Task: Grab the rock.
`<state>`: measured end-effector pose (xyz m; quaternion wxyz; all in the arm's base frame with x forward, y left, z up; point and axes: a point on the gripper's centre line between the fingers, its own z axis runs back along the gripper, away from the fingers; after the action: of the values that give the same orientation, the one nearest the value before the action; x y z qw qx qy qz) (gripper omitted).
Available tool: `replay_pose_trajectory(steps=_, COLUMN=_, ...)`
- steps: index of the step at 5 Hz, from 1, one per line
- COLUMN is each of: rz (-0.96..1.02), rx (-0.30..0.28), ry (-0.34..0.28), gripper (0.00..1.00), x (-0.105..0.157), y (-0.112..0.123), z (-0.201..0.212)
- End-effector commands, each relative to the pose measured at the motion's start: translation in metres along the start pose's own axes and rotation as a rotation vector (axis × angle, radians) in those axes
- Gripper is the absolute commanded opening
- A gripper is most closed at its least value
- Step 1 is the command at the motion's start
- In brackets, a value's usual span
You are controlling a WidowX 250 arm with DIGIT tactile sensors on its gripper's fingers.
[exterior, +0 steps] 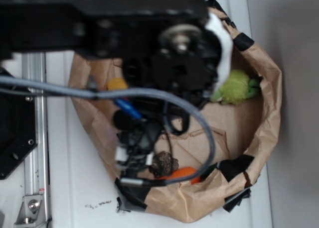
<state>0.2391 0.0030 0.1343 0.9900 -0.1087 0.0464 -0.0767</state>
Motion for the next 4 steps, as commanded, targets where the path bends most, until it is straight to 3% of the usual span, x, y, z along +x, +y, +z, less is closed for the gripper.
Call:
replay_pose_trajectory(steps=1, rz=0.036, rx=-0.025, ry=-0.024, gripper=1.00, x=0.015, y=0.020, z=-0.022)
replay_pose_trajectory(steps=3, rz=-0.074, rx=-0.022, ry=-0.028, gripper=1.00, x=0.016, y=0.008, z=-0.045)
replay_pose_trajectory(steps=4, rz=-0.147, rx=0.024, ry=-0.049, gripper=1.00, x=0.015, y=-0.007, z=-0.060)
